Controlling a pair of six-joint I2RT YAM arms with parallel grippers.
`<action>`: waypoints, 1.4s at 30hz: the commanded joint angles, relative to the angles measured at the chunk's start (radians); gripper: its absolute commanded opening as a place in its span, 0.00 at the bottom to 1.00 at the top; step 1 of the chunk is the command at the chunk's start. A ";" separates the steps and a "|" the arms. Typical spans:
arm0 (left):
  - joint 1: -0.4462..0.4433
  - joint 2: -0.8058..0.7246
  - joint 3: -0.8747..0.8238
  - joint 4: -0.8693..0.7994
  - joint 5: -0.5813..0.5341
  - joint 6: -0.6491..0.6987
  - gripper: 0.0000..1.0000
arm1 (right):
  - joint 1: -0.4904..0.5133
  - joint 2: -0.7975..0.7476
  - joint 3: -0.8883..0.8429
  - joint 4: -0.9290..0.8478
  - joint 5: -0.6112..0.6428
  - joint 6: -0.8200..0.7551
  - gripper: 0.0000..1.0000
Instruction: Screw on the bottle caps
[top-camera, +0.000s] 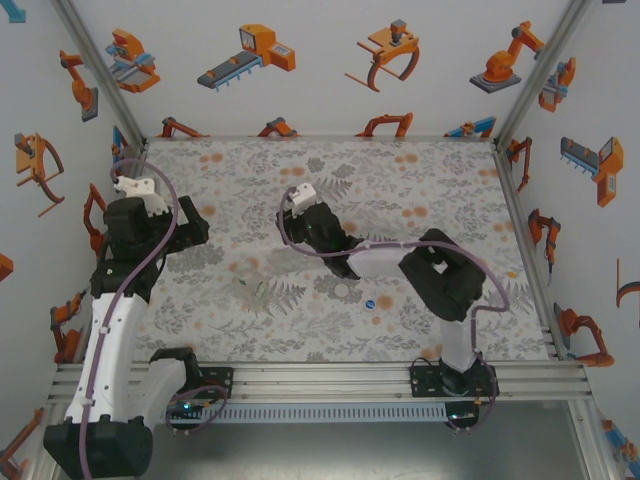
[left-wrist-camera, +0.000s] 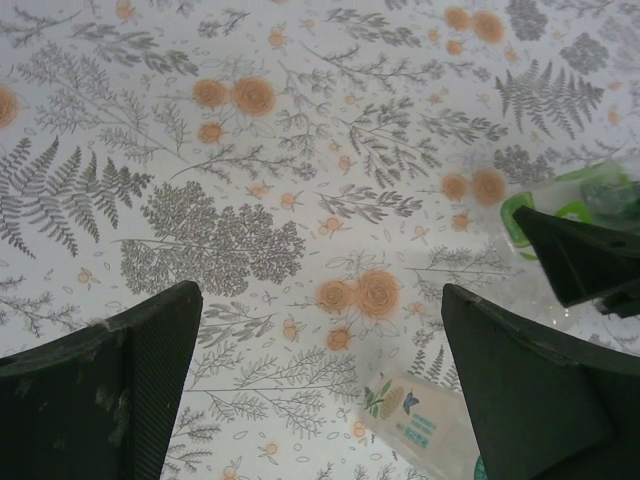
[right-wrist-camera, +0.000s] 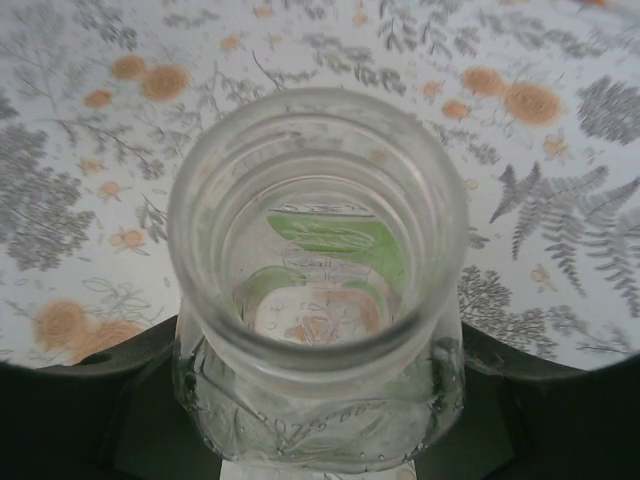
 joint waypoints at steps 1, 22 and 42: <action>0.005 -0.045 0.004 0.066 0.082 0.034 0.97 | -0.042 -0.154 -0.033 -0.022 -0.092 -0.013 0.43; -0.494 0.127 0.036 0.793 0.668 0.133 0.97 | -0.273 -0.755 0.012 -0.517 -0.800 -0.002 0.41; -0.790 0.277 0.124 0.983 0.717 0.060 0.97 | -0.271 -0.862 0.005 -0.157 -1.162 0.319 0.40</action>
